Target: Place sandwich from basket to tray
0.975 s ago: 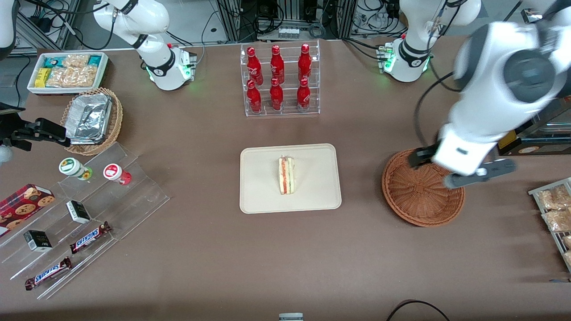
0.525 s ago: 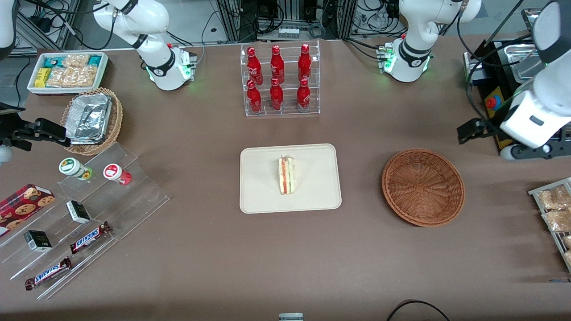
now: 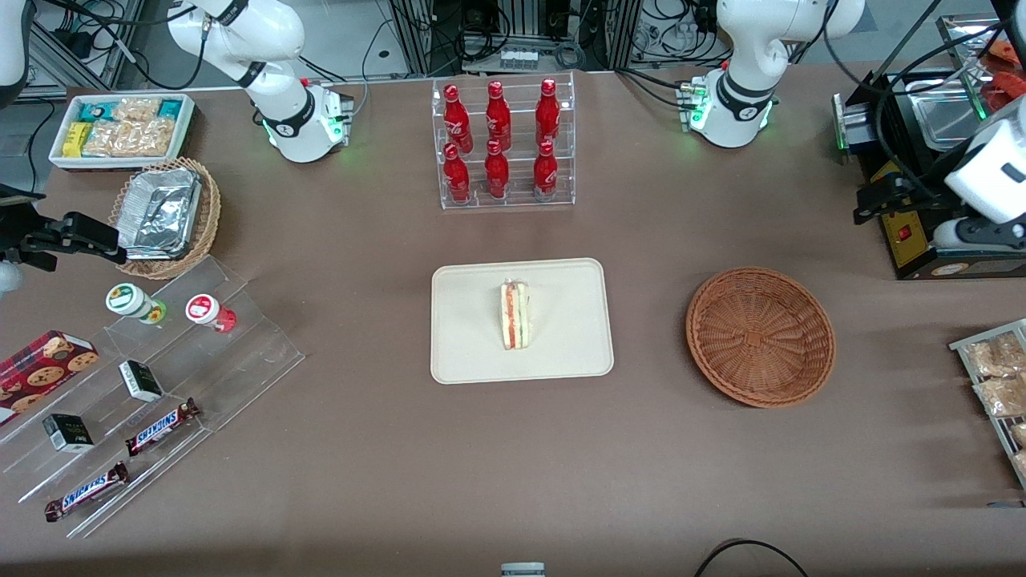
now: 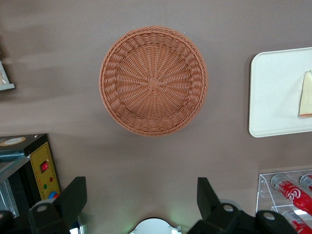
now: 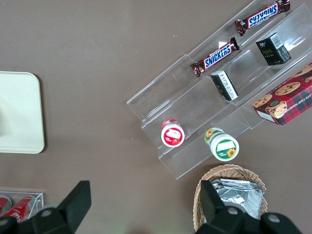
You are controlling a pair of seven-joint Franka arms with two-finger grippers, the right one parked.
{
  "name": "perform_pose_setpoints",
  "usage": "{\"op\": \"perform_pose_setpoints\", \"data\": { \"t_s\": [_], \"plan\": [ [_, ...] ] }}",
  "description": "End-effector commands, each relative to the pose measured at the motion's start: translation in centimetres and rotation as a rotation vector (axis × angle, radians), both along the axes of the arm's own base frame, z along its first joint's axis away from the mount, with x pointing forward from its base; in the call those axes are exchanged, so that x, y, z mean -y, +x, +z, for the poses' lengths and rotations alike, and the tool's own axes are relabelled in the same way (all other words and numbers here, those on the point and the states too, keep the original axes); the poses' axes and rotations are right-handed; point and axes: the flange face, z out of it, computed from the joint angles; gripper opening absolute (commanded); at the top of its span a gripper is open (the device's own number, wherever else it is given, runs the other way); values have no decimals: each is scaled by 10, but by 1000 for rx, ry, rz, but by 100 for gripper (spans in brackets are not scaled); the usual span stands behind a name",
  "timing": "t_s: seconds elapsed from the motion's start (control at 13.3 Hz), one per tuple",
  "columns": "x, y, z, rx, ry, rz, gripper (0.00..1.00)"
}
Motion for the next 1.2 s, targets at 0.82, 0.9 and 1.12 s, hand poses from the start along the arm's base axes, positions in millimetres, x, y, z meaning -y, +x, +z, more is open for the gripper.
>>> {"op": "perform_pose_setpoints", "data": {
  "t_s": [0.82, 0.9, 1.12],
  "plan": [
    [23, 22, 21, 58, 61, -30, 100],
    [32, 22, 22, 62, 70, -34, 100],
    [32, 22, 22, 61, 73, -7, 100]
  ]
}}
